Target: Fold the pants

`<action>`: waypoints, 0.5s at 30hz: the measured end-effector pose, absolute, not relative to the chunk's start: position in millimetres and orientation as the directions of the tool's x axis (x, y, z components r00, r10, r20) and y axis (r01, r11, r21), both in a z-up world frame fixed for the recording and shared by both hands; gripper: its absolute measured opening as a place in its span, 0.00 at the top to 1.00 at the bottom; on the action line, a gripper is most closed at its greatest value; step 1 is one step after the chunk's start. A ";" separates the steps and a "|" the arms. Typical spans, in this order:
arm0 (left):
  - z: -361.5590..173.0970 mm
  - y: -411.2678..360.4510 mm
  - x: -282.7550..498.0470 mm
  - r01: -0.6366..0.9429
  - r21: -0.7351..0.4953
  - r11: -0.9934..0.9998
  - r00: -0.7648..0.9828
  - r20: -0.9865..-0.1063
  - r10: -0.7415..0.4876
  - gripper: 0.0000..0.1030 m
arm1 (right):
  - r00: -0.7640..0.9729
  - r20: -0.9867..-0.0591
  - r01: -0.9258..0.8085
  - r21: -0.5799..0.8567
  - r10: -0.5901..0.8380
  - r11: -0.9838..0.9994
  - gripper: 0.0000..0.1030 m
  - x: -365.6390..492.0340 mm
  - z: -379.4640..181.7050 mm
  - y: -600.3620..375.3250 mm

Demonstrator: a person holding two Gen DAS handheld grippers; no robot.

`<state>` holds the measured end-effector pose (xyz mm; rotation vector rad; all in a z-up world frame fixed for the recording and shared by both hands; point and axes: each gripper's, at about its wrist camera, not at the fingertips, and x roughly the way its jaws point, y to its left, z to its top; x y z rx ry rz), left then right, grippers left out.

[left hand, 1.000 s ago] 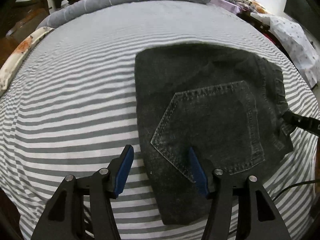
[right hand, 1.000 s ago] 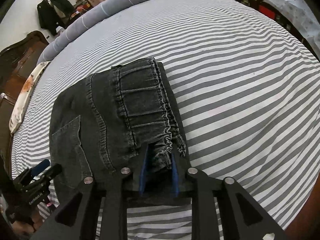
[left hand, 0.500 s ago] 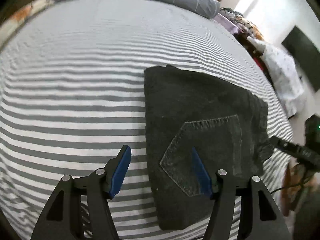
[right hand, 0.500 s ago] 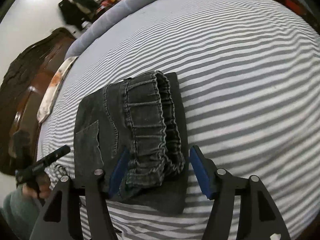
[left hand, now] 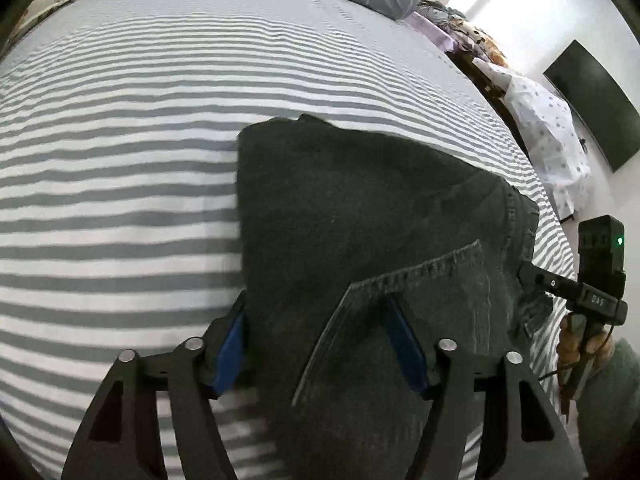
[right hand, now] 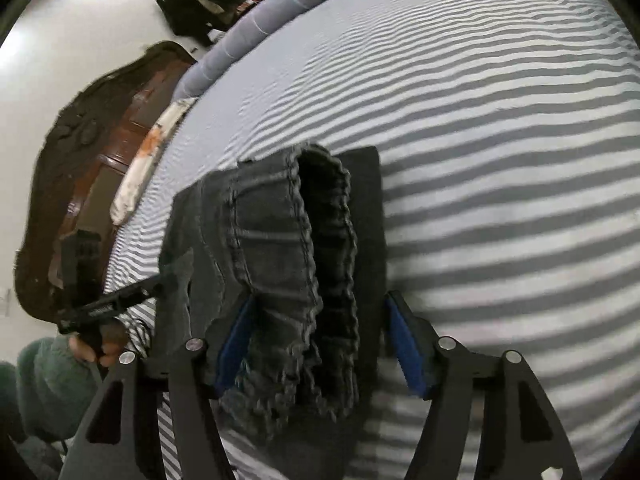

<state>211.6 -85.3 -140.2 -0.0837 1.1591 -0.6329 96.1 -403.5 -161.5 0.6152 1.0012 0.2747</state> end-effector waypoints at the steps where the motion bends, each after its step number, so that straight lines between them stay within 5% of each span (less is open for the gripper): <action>1: -140.6 -86.9 211.9 0.422 -0.376 0.825 0.251 -0.826 -0.505 0.31 | 0.529 -0.688 0.057 0.613 0.497 0.788 0.38 99.0 -163.8 -405.4; 5: -141.3 -96.7 209.3 0.422 -0.355 0.834 0.280 -0.824 -0.492 0.22 | 0.543 -0.665 0.063 0.641 0.512 0.765 0.37 108.8 -166.5 -405.2; 7: -140.6 -100.1 205.1 0.416 -0.330 0.847 0.301 -0.829 -0.471 0.23 | 0.536 -0.662 0.074 0.656 0.524 0.751 0.57 107.1 -163.1 -400.8; 9: -137.4 -100.8 201.1 0.416 -0.321 0.851 0.309 -0.830 -0.464 0.38 | 0.544 -0.646 0.089 0.678 0.535 0.729 0.71 99.7 -156.9 -397.2; 11: -130.1 -97.1 197.6 0.409 -0.315 0.856 0.322 -0.828 -0.459 0.67 | 0.555 -0.654 0.093 0.663 0.514 0.743 0.74 94.7 -147.5 -390.3; 15: -119.9 -85.7 196.9 0.395 -0.339 0.854 0.328 -0.817 -0.475 0.85 | 0.581 -0.660 0.122 0.648 0.475 0.752 0.78 87.4 -121.8 -373.8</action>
